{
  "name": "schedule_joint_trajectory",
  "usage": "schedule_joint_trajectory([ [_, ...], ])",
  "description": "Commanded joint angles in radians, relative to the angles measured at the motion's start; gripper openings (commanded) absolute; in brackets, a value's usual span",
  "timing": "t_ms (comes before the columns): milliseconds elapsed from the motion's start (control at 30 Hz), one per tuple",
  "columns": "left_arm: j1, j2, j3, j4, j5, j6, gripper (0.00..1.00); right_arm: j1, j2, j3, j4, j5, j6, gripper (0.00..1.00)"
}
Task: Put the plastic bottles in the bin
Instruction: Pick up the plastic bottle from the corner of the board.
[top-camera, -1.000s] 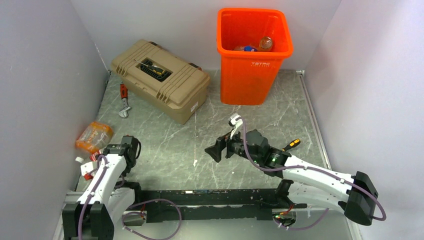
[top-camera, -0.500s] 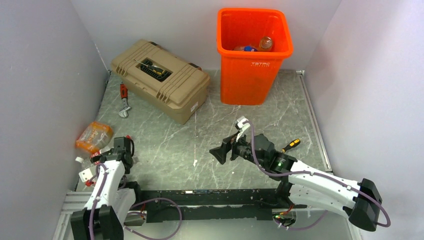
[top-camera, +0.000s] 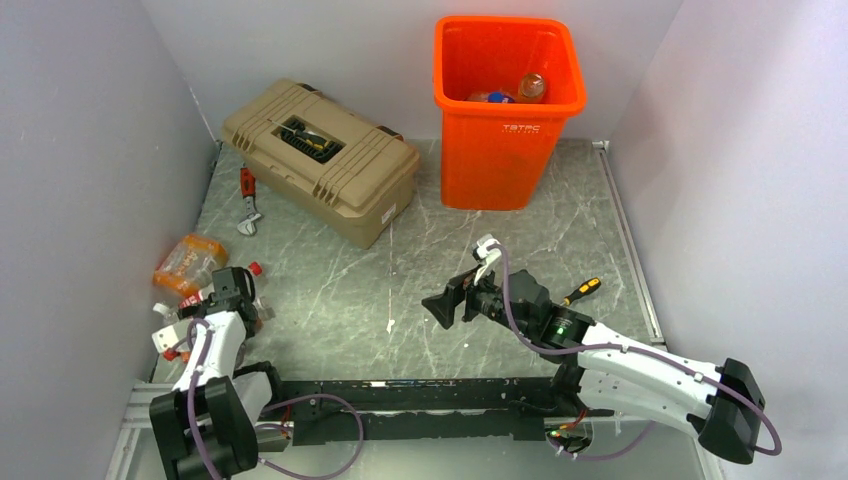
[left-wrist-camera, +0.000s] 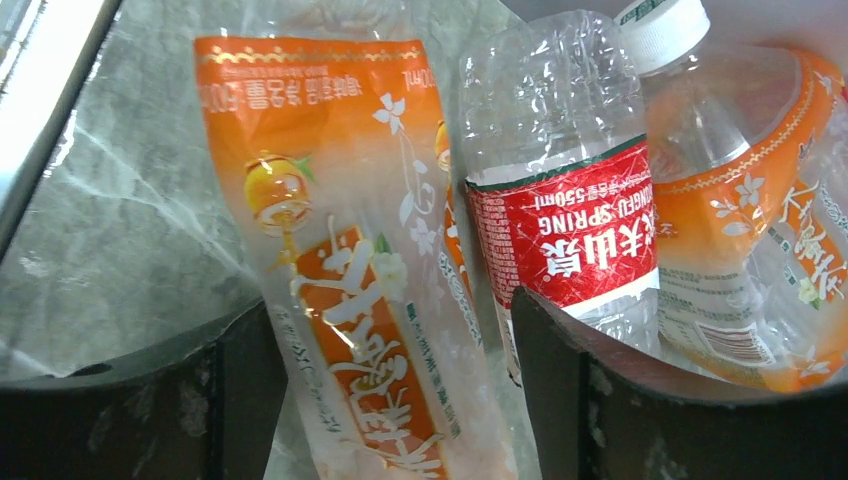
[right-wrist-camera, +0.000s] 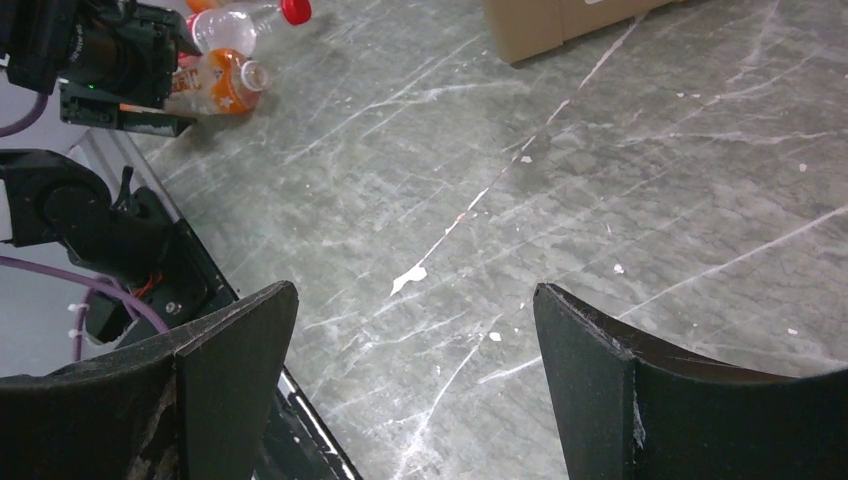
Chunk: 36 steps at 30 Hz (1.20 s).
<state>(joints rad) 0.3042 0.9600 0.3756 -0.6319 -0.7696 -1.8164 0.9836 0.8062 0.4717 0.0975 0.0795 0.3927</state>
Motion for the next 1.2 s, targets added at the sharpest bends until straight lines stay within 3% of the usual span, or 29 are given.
schedule_joint_trajectory([
  [0, 0.008, -0.01, -0.02, 0.075, 0.035, 0.071, 0.79, 0.006, -0.015, -0.019, 0.023, 0.031, -0.009, 0.93],
  [267, 0.009, -0.088, -0.038, 0.075, 0.06, 0.094, 0.6, 0.006, -0.008, -0.021, 0.029, 0.032, -0.009, 0.93],
  [533, -0.006, -0.298, -0.028, -0.094, 0.134, 0.095, 0.43, 0.006, 0.03, -0.021, 0.055, 0.012, -0.006, 0.93],
  [600, -0.013, -0.379, 0.014, -0.118, 0.138, 0.234, 0.36, 0.006, 0.042, -0.02, 0.062, 0.001, -0.005, 0.93],
  [700, -0.027, -0.441, 0.094, -0.182, 0.151, 0.312, 0.23, 0.007, 0.061, -0.021, 0.076, -0.006, -0.002, 0.93],
  [833, -0.069, -0.465, 0.219, -0.151, 0.176, 0.413, 0.17, 0.006, 0.072, -0.031, 0.098, -0.01, 0.008, 0.92],
  [1000, -0.075, -0.389, 0.368, 0.014, 0.368, 0.613, 0.13, 0.006, 0.031, -0.03, 0.075, 0.009, 0.008, 0.92],
  [1100, -0.086, -0.284, 0.524, 0.097, 0.561, 0.793, 0.05, 0.006, 0.008, -0.025, 0.057, 0.037, -0.006, 0.93],
  [1167, -0.102, -0.22, 0.613, 0.168, 0.714, 0.894, 0.05, 0.006, -0.001, -0.025, 0.052, 0.051, -0.005, 0.92],
])
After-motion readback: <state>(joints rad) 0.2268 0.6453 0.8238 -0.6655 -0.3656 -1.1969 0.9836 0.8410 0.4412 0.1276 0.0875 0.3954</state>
